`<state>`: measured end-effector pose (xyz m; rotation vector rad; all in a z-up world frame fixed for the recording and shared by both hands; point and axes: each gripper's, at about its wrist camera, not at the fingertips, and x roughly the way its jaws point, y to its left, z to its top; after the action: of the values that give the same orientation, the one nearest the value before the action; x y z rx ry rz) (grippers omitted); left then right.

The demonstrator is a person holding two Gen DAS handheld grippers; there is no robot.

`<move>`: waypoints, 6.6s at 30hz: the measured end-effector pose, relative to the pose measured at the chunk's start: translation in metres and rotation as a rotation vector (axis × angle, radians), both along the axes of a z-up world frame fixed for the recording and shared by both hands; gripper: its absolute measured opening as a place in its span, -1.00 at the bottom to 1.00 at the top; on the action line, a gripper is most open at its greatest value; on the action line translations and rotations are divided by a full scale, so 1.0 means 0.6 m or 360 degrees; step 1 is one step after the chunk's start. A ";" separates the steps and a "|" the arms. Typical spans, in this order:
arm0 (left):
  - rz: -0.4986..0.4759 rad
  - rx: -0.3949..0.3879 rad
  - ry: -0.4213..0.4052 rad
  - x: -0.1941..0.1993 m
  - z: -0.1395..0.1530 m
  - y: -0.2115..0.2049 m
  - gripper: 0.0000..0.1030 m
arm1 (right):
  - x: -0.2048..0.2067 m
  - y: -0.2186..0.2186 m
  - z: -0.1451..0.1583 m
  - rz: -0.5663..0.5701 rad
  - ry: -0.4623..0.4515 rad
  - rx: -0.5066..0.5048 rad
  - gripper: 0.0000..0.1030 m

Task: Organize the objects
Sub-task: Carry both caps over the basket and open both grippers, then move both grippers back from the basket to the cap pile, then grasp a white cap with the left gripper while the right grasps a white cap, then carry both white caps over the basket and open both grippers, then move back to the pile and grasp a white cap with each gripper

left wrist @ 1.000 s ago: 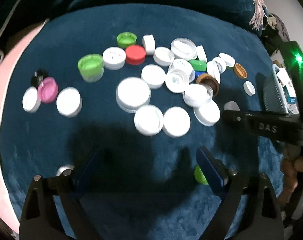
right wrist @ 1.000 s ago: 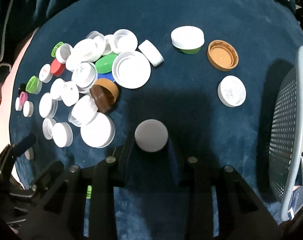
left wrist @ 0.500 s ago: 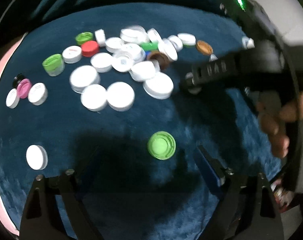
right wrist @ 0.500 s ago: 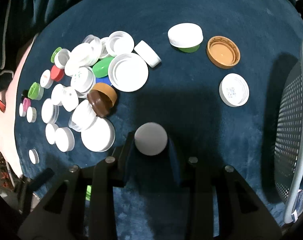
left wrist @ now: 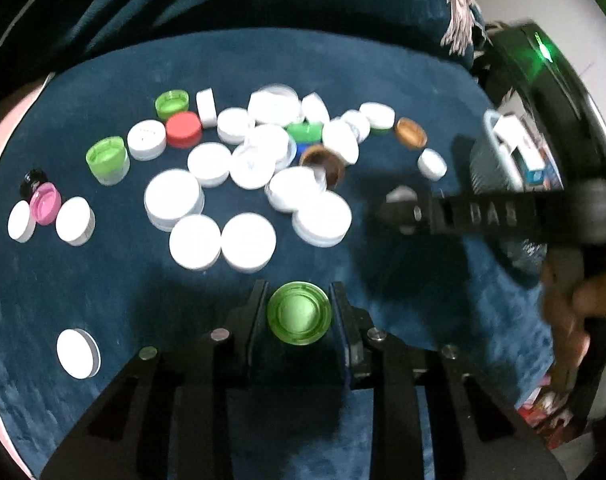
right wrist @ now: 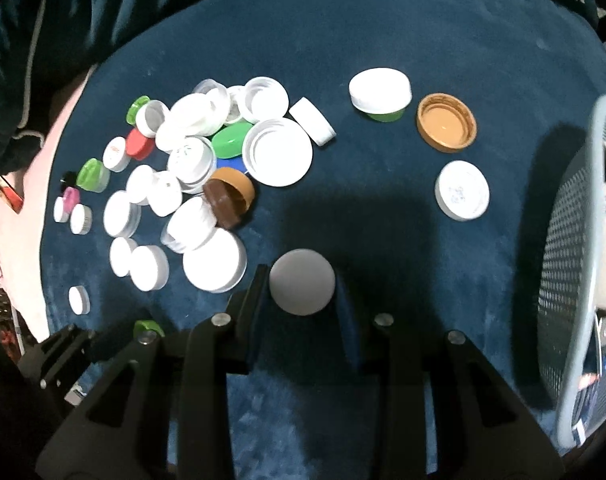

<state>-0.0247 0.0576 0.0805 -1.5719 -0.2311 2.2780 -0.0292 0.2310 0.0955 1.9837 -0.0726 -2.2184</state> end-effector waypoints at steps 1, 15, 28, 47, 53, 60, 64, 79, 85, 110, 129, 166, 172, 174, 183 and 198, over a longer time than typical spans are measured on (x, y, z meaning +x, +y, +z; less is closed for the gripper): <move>0.0002 0.0007 0.0009 -0.001 0.006 0.003 -0.41 | 0.000 0.007 0.005 -0.0003 0.0001 -0.0005 -0.37; -0.0216 0.0191 0.0190 -0.026 0.122 0.170 -0.41 | 0.087 0.229 0.156 -0.0574 0.0380 -0.0138 -0.37; -0.0708 0.0130 0.0205 -0.020 0.135 0.431 0.70 | 0.174 0.424 0.160 -0.1259 0.0543 0.0024 -0.35; -0.0324 -0.0178 0.0317 -0.030 0.118 0.246 0.99 | 0.140 0.341 0.181 -0.1110 0.0553 0.0032 0.86; -0.0258 -0.0210 0.0307 -0.033 0.114 0.194 0.99 | 0.117 0.283 0.186 -0.0989 0.0546 0.0037 0.87; -0.0174 -0.0237 0.0247 -0.032 0.094 0.126 0.99 | 0.090 0.221 0.181 -0.0860 0.0510 0.0061 0.88; -0.0052 -0.0256 0.0114 -0.030 0.053 0.065 0.99 | 0.068 0.181 0.157 -0.0724 0.0416 0.0100 0.88; 0.0396 -0.0337 -0.0227 -0.005 -0.058 -0.153 0.99 | 0.030 0.015 -0.074 0.0036 -0.0326 0.0367 0.98; 0.0419 -0.0337 -0.0257 -0.002 -0.086 -0.176 0.99 | 0.047 0.024 -0.080 0.0028 -0.0254 0.0312 1.00; 0.0611 0.0033 -0.0254 0.048 -0.037 -0.237 0.92 | -0.016 -0.076 -0.023 0.0067 -0.0064 -0.0010 -0.05; 0.0400 -0.0014 -0.0084 0.023 -0.004 -0.160 -0.40 | 0.003 -0.020 0.033 0.0006 -0.0016 -0.0140 -0.20; -0.0676 0.0159 0.0121 0.009 0.137 0.406 0.98 | 0.211 0.439 0.193 -0.1449 0.0708 -0.0189 0.50; -0.0521 0.0046 0.0200 -0.006 0.147 0.341 0.99 | 0.191 0.404 0.196 -0.1345 0.0681 -0.0034 0.85; -0.0464 0.0001 0.0211 -0.015 0.147 0.312 0.99 | 0.182 0.389 0.196 -0.1298 0.0694 -0.0007 0.88; -0.0257 -0.0052 0.0143 -0.048 0.121 0.176 0.99 | 0.127 0.309 0.198 -0.1068 0.0708 -0.0012 0.92; 0.0203 -0.0054 -0.0019 -0.127 0.034 -0.059 0.99 | -0.046 0.095 0.066 -0.0514 0.0301 -0.0387 0.89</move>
<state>-0.1009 0.0221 0.1007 -1.6314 -0.3059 2.3806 -0.0567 0.2880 0.1351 1.7250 -0.6474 -2.4360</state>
